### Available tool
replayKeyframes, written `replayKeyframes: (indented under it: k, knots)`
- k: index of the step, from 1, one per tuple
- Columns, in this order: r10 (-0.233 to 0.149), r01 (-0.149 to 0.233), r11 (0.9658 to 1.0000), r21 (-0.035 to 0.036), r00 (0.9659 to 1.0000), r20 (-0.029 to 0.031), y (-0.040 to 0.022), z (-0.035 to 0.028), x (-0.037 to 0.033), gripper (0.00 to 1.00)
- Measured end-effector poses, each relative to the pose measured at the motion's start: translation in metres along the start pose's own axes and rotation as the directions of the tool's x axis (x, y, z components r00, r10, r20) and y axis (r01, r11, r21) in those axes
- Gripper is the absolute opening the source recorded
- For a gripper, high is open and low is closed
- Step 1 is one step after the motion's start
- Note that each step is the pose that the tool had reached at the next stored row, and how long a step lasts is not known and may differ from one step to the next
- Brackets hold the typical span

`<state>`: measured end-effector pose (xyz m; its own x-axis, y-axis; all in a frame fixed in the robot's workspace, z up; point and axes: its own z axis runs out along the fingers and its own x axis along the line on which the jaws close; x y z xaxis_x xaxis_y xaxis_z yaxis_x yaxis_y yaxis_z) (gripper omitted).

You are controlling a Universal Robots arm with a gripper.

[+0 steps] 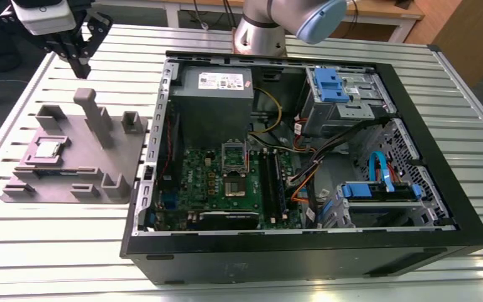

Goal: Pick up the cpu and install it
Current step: 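Reach for the cpu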

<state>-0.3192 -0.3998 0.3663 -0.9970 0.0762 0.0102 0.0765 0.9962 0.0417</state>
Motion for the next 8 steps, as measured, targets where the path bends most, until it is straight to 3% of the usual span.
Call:
replayKeyframes:
  k: [8]
  knots:
    - [0.0,0.0,1.0,0.0,1.0,0.0,-0.0003,0.0,0.004,0.11]
